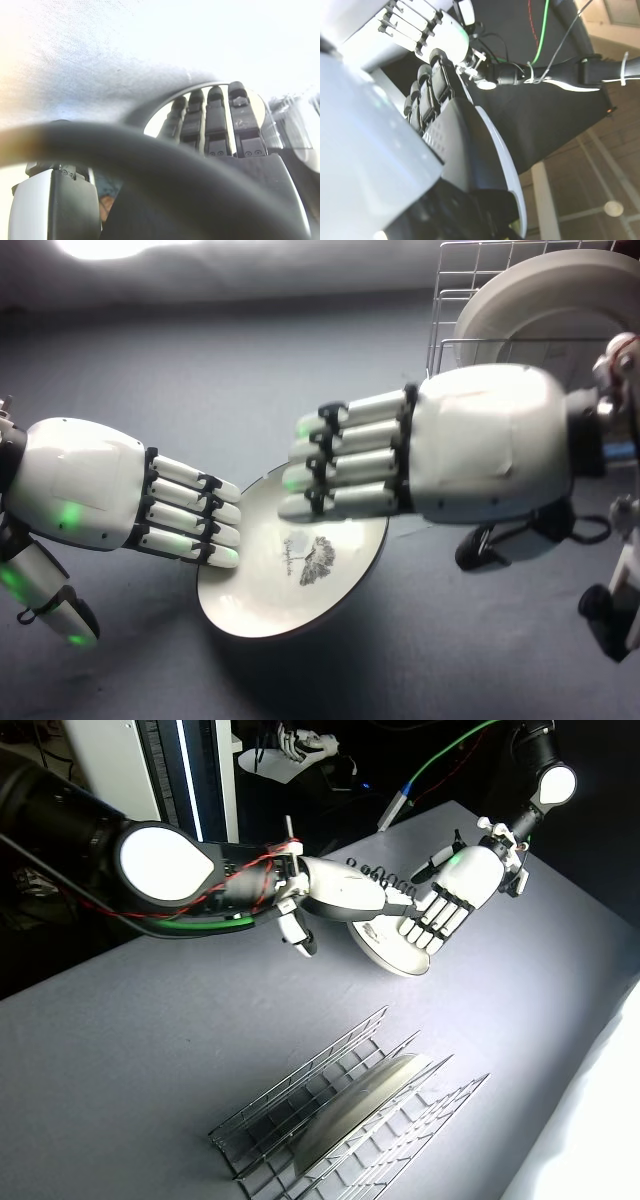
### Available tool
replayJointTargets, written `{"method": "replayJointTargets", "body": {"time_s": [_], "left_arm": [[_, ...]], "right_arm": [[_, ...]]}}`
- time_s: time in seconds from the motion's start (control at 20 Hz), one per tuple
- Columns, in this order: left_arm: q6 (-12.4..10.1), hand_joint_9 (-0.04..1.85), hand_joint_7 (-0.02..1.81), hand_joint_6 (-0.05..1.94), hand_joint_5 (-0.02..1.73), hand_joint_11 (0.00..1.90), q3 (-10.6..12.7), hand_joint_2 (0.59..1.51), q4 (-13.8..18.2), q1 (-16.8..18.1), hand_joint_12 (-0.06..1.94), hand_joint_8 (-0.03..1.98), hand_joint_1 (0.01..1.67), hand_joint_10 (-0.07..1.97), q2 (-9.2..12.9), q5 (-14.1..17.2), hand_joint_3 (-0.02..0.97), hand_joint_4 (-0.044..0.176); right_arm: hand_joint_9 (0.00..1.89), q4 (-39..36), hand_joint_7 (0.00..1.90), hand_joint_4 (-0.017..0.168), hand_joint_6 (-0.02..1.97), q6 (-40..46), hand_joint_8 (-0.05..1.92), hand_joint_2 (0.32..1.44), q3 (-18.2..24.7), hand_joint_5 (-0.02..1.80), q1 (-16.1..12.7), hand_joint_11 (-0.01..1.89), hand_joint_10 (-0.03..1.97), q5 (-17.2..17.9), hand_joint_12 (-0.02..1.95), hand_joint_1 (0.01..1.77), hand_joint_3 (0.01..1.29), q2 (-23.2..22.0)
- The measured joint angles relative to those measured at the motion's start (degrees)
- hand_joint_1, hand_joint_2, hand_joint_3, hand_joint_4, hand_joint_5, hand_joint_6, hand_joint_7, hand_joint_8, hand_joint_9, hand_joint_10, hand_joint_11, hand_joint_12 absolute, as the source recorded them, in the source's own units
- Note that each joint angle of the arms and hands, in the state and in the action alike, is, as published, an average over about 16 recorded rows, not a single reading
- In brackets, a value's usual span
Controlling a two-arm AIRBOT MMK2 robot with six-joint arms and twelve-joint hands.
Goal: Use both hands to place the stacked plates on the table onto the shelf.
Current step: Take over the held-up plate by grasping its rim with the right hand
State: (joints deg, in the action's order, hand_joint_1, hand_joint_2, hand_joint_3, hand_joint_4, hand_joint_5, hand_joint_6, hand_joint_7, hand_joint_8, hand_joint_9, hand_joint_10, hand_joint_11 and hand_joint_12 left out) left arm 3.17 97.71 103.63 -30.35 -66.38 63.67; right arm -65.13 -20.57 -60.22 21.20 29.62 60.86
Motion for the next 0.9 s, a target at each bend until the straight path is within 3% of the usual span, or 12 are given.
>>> {"method": "replayJointTargets", "body": {"time_s": [0.5, 0.7, 0.9], "left_arm": [[0.0, -0.01, 0.00, -0.03, -0.01, 0.02, 0.0, 1.118, 0.0, 0.0, -0.02, 0.00, 0.02, -0.02, 0.0, 0.0, 0.006, -0.013], [0.0, -0.01, 0.00, -0.03, -0.01, 0.02, 0.0, 1.118, 0.0, 0.0, -0.02, 0.00, 0.02, -0.02, 0.0, 0.0, 0.006, -0.012], [0.0, -0.01, 0.00, -0.03, -0.01, 0.02, 0.0, 1.118, -0.1, 0.0, -0.01, 0.00, 0.02, -0.02, -0.1, 0.1, 0.006, -0.012]], "right_arm": [[0.02, 4.0, 0.02, 0.005, 0.02, -0.1, 0.01, 0.88, -3.1, 0.02, 2.6, 0.02, 0.02, -5.0, 0.16, 1.17, 0.01, 7.3], [0.07, 4.5, 0.07, 0.005, 0.02, -0.1, 0.01, 0.91, -4.6, 0.06, 3.0, 0.03, 0.02, -5.9, 0.38, 1.18, 0.01, 9.5], [0.28, 5.2, 0.27, 0.002, 0.05, -0.1, 0.04, 0.94, -5.9, 0.25, 3.0, 0.16, 0.10, -6.0, 0.67, 1.24, 0.01, 10.9]]}}
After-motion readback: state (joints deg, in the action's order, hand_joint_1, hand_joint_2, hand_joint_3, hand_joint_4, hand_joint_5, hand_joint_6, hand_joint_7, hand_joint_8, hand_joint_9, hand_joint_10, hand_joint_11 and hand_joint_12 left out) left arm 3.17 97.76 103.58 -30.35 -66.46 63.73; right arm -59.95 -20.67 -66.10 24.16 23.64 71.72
